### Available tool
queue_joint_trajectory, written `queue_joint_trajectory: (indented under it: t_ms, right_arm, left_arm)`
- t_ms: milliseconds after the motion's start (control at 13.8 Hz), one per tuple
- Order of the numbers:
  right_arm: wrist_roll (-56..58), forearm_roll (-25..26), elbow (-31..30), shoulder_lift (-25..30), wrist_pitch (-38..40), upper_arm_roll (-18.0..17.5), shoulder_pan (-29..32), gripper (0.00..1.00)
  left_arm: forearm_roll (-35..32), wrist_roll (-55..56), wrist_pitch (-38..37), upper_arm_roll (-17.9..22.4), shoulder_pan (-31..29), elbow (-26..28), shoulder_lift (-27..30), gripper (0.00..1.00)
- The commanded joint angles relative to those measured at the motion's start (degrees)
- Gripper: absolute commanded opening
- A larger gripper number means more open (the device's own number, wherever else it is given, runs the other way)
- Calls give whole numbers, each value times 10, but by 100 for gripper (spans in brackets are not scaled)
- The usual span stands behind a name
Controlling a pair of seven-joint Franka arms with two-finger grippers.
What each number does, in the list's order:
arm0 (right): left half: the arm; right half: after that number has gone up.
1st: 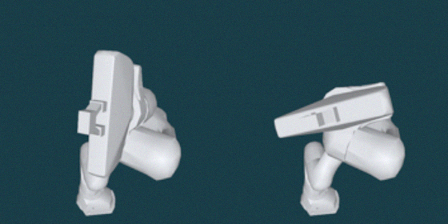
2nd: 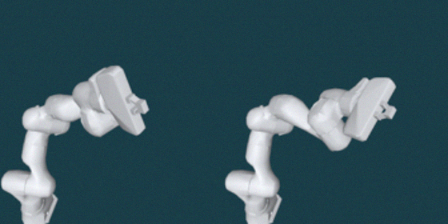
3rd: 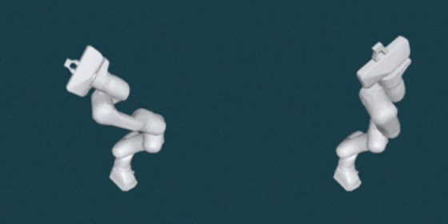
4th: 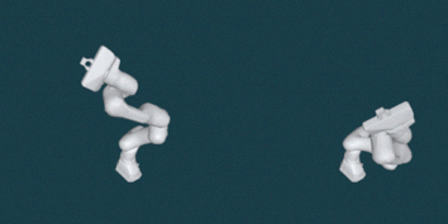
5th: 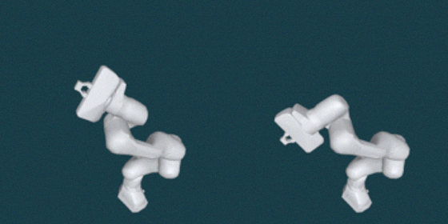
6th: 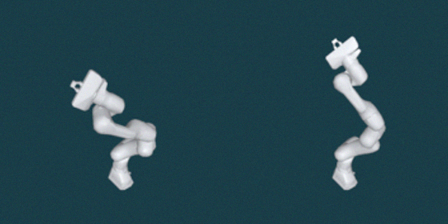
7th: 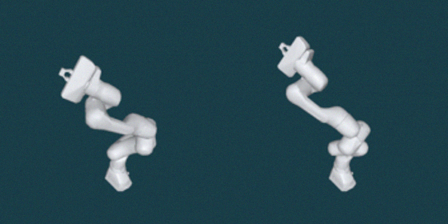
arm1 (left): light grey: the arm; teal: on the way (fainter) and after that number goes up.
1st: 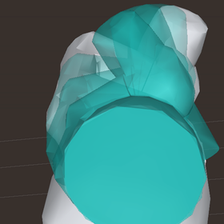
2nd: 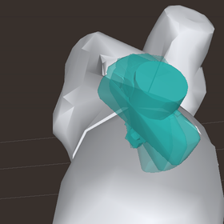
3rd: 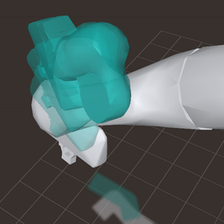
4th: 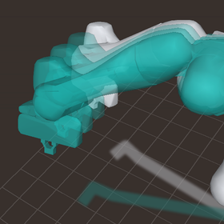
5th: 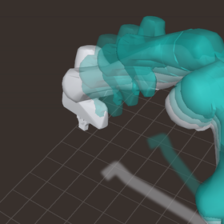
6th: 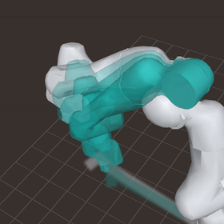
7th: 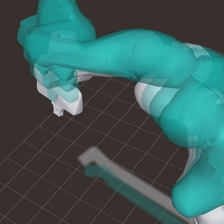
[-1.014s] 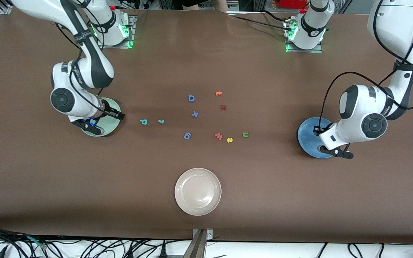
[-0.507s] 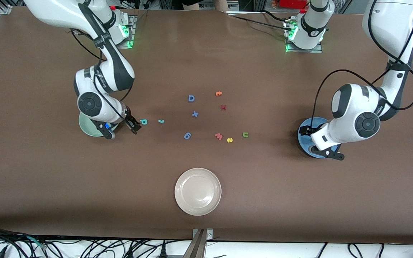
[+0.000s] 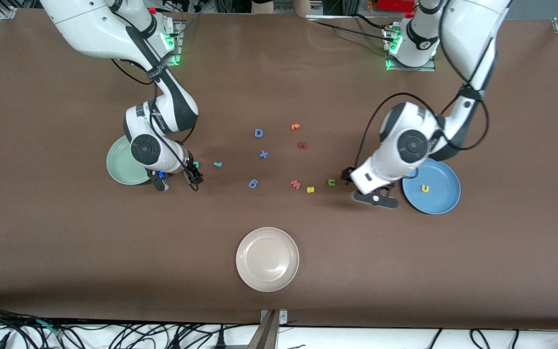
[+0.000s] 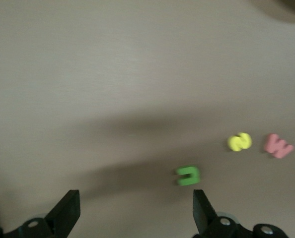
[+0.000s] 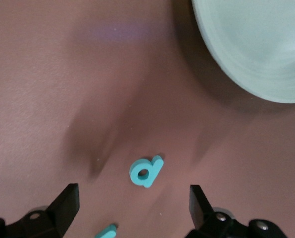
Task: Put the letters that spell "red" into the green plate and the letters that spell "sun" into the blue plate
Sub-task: 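Reach the right gripper to the teal d while the left gripper reaches the green u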
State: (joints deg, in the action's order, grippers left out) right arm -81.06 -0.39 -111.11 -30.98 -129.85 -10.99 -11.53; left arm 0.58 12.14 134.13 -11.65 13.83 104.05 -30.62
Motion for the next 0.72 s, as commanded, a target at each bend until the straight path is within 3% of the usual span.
queue_joint_trajectory:
  t_ms: [0, 290, 652]
  right_arm:
    - [-23, 0, -17, 4, -14, 4, -5, 98]
    - [-43, 0, -65, 16, -78, 5, -4, 94]
    - [-42, 1, -71, 20, -84, 5, -4, 61]
  left_arm:
    - [2, 20, 30, 7, 26, -4, -18, 100]
    - [-44, 72, 85, 8, 46, 1, -55, 100]
    - [-102, 120, 112, 8, 50, 1, -80, 100]
